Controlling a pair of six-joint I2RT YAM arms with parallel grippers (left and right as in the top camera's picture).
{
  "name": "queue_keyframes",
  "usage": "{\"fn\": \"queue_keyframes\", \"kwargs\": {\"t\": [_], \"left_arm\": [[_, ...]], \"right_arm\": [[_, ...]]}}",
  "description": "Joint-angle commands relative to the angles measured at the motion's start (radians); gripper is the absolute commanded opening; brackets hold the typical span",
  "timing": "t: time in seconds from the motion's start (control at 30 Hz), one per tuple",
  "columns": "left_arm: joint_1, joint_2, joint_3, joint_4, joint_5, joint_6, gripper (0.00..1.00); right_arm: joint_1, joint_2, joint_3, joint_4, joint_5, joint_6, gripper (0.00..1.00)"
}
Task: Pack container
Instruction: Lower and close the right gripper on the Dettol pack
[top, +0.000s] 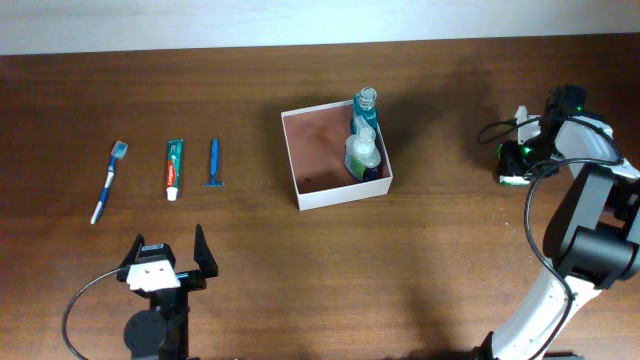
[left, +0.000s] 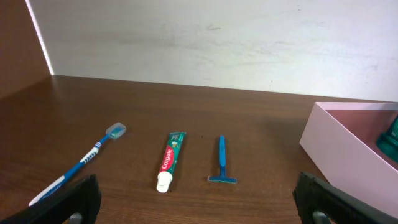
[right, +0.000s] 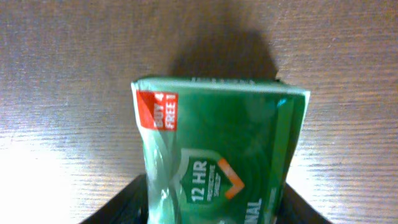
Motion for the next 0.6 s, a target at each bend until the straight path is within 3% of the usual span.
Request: {"fn": "queue_keyframes", "kwargs": {"t": [0.0, 0.2, 0.4, 0.57], "left_arm": [[0.0, -0.007, -0.008, 0.002, -0.007, -0.01, 0.99], [0.0, -0.007, -0.008, 0.002, -0.006, -0.01, 0.99], [0.0, -0.007, -0.008, 0.002, -0.007, -0.01, 0.99], [0.0, -0.007, -0.008, 0.002, -0.007, -0.01, 0.99]], "right_arm": [[0.006, 0.015, 0.091, -0.042, -0.011, 0.034, 0.47], [0.006, 0.015, 0.315, -0.208, -0.052, 0.04, 0.46], [0.025, 0.013, 0.616, -0.46, -0.228, 0.04, 0.44], [0.07, 0.012, 0.771, -0.576, -0.235, 0.039, 0.44]]}}
